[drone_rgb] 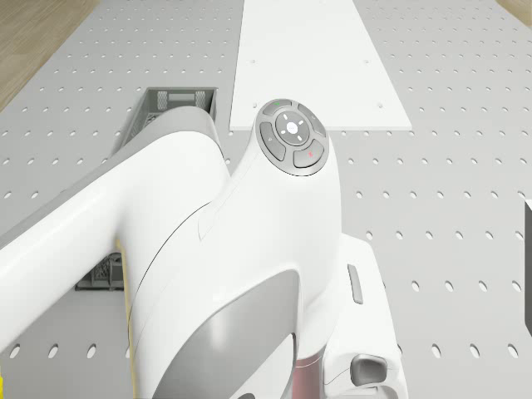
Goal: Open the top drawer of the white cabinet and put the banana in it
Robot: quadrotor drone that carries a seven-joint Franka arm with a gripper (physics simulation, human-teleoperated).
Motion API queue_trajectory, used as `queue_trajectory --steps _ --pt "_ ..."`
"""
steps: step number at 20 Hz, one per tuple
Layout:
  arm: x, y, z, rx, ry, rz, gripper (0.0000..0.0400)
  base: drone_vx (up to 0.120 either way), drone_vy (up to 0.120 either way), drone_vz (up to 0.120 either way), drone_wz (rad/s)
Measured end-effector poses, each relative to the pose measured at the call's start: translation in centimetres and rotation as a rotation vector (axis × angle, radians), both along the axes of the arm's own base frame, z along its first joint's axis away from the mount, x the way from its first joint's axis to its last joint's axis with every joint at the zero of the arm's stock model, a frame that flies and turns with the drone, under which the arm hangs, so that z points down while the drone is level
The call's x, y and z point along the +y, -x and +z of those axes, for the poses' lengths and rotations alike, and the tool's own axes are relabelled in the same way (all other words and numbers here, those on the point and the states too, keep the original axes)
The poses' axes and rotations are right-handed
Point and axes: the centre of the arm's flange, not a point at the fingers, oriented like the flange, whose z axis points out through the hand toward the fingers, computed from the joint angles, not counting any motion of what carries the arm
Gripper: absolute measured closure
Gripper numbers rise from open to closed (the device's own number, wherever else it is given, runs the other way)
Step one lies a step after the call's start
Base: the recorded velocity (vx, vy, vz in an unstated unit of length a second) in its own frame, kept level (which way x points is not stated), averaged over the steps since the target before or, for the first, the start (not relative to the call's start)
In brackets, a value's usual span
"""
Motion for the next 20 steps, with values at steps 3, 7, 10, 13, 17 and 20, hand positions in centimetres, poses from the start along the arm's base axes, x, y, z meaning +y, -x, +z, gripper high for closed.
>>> queue_trajectory --steps 3,7,10,13,17,20 --pt "0.0 0.0 0.0 0.0 0.0 0.0 0.0 0.12 0.0 0.0 0.0" --pt "0.0 0.0 0.0 0.0 0.0 0.0 0.0 0.12 0.0 -0.03 0.0" --pt "0.0 0.0 0.0 0.0 0.0 0.0 0.0 0.12 0.0 -0.12 0.0" --pt "0.0 0.0 0.0 0.0 0.0 0.0 0.0 0.12 0.0 -0.12 0.0" --pt "0.0 0.0 0.0 0.0 0.0 0.0 0.0 0.12 0.0 -0.12 0.0" --pt "0.0 0.0 0.0 0.0 0.0 0.0 0.0 0.12 0.0 -0.12 0.0"
